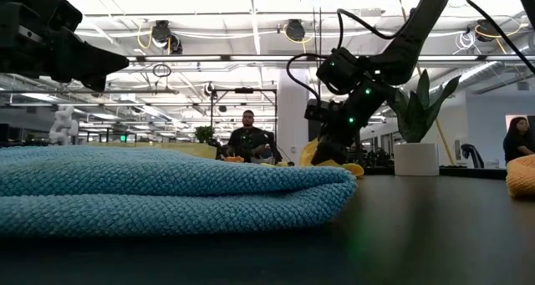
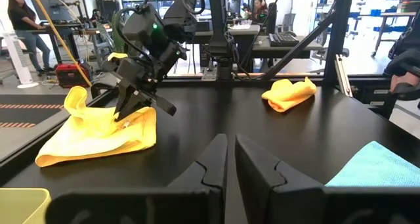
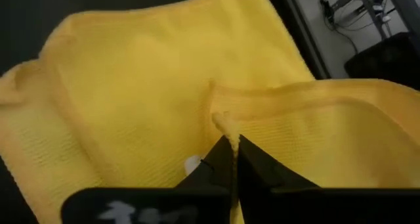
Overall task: Fold microfiber towels
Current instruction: Fold the yellow microfiber cloth
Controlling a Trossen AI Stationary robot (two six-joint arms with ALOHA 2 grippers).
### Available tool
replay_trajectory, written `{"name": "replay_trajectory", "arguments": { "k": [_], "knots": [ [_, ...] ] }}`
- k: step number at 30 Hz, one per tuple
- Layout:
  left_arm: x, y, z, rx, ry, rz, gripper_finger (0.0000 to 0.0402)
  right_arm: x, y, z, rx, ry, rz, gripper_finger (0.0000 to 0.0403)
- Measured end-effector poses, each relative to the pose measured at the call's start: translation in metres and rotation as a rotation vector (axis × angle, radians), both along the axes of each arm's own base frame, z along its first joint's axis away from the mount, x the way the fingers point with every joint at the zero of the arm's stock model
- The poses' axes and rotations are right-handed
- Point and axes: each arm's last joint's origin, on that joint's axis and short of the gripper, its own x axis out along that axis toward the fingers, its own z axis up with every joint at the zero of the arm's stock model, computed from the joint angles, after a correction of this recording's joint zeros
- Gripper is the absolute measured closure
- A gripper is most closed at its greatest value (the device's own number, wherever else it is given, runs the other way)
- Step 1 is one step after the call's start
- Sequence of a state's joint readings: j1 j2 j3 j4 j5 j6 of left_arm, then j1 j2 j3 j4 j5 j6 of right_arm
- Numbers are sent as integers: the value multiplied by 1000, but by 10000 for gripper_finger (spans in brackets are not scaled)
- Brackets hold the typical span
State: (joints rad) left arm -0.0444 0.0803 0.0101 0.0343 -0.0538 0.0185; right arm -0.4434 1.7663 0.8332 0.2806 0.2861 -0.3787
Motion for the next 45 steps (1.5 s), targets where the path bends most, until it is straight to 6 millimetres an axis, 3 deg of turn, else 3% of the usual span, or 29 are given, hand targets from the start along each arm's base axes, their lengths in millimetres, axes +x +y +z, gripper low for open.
{"name": "replay_trajectory", "arguments": {
  "k": [2,7,10,14,23,31,36,40,45],
  "knots": [
    [0,0,0,0,0,0,371,1,1,10,-26,-39,3,402],
    [0,0,0,0,0,0,371,-5,12,60,-127,-161,-4,402],
    [0,0,0,0,0,0,371,-12,24,90,-165,-247,25,402],
    [0,0,0,0,0,0,371,-16,46,115,-176,-333,76,402],
    [0,0,0,0,0,1,371,-20,113,143,-146,-438,303,403],
    [0,0,0,0,0,1,371,-22,175,143,-18,-457,535,403],
    [0,0,1,69,-7,-1,371,-27,213,160,-34,-611,740,403],
    [0,2,3,100,-28,51,371,-37,224,186,-101,-808,792,403],
    [0,3,6,50,-56,87,371,-51,218,206,-104,-930,766,403]
  ]
}}
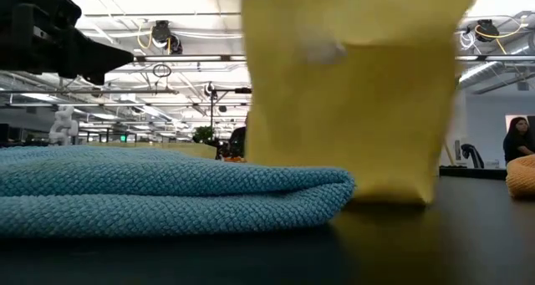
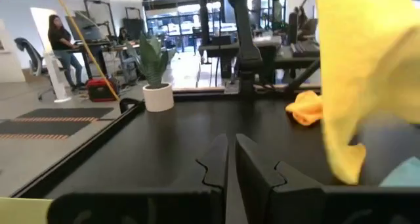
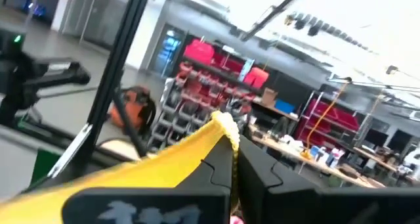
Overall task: Fold microfiber towels
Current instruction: Fold the yellow microfiber cloth
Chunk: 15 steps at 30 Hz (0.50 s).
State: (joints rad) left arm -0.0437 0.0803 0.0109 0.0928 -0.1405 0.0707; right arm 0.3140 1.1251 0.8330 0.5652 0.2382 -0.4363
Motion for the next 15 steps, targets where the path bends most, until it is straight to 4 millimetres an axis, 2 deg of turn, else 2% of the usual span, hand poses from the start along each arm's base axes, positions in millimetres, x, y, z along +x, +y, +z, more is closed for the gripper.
{"name": "replay_trajectory", "arguments": {
  "k": [4,10,15],
  "knots": [
    [0,0,6,1,-64,7,371,-1,-10,3,54,-13,-32,403],
    [-4,1,25,-41,-265,33,371,4,-29,11,139,-123,-236,403],
    [-5,2,29,-52,-307,39,371,7,-38,11,153,-138,-267,403]
  ]
}}
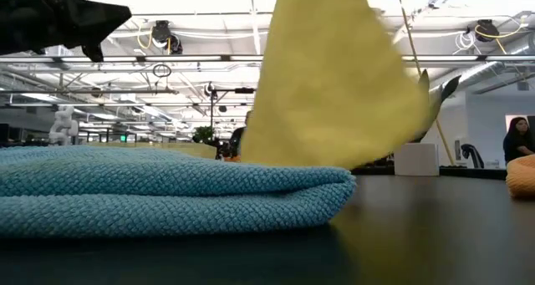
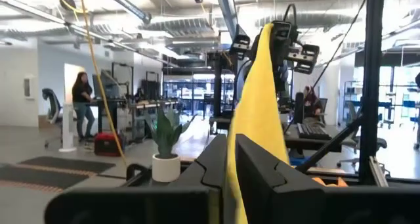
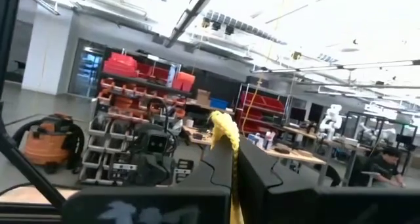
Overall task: Fold microfiber towels
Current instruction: Fold the yellow microfiber cloth
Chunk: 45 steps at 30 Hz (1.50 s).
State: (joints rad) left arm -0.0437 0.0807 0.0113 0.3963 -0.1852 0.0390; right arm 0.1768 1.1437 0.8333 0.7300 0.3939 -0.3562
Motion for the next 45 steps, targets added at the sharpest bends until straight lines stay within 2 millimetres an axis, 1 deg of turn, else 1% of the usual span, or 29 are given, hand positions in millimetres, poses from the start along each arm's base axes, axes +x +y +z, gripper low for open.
{"name": "replay_trajectory", "arguments": {
  "k": [3,8,11,14,16,20,22,23,24,27,30,31,33,34,36,39,42,45],
  "knots": [
    [2,0,-2,-21,21,-7,371,3,-4,-2,12,3,-11,403],
    [11,-2,-6,25,81,-9,371,5,-9,-4,24,9,-27,403],
    [18,-5,-6,38,82,-28,371,6,-9,-5,25,12,-31,403],
    [27,-9,-5,70,95,-45,371,4,-8,0,35,-40,-15,403],
    [35,-12,0,76,113,-54,371,1,-1,7,67,-128,106,403],
    [53,-14,12,-8,165,-1,371,-10,9,25,151,-357,484,403],
    [63,-16,16,-36,191,15,371,-16,10,32,169,-441,547,403],
    [68,-17,18,-37,202,13,371,-17,10,33,168,-459,529,403],
    [72,-18,19,-36,213,12,371,-17,9,33,171,-458,458,403],
    [83,-20,18,-20,257,16,371,-11,-1,25,170,-359,64,403],
    [88,-20,12,-15,302,47,371,-1,-24,8,139,-138,-358,403],
    [90,-20,10,-15,317,64,371,2,-31,0,127,-46,-466,403],
    [92,-19,5,-21,342,82,371,4,-46,-14,124,111,-622,403],
    [93,-19,4,-30,348,83,371,5,-52,-22,134,177,-666,403],
    [95,-20,2,-38,352,65,371,5,-62,-38,173,291,-698,403],
    [99,-22,-2,11,370,25,371,5,-70,-56,253,396,-665,403],
    [105,-28,-6,93,359,-47,371,5,-73,-65,291,461,-614,403],
    [114,-39,-15,232,356,-81,371,7,-70,-67,307,473,-552,403]
  ]
}}
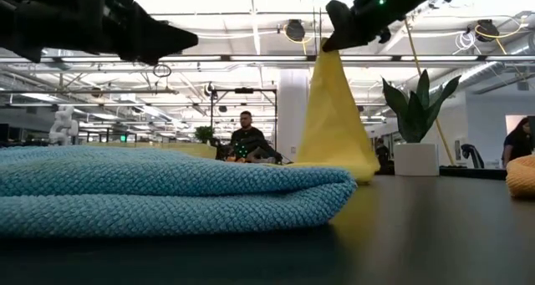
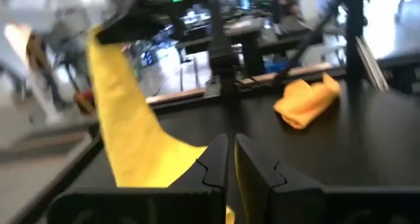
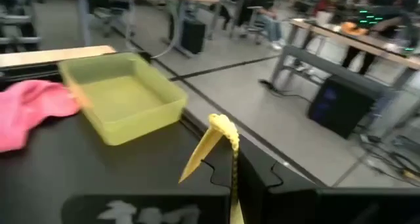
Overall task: Fold microfiber towels
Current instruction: Fold the yellow microfiber cloth
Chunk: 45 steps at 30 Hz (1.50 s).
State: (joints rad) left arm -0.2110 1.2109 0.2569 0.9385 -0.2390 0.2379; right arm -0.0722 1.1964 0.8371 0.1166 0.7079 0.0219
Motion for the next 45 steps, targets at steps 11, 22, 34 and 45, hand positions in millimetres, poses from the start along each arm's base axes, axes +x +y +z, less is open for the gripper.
{"name": "replay_trajectory", "arguments": {
  "k": [11,22,34,45],
  "knots": [
    [93,-39,-15,261,256,-11,352,-1,14,-8,23,74,53,403],
    [179,-35,-41,352,529,48,241,-10,21,-35,87,161,51,403],
    [223,-6,-77,609,617,233,252,-27,40,-59,135,122,107,403],
    [226,16,-83,519,669,132,252,-45,63,-61,108,14,249,403]
  ]
}}
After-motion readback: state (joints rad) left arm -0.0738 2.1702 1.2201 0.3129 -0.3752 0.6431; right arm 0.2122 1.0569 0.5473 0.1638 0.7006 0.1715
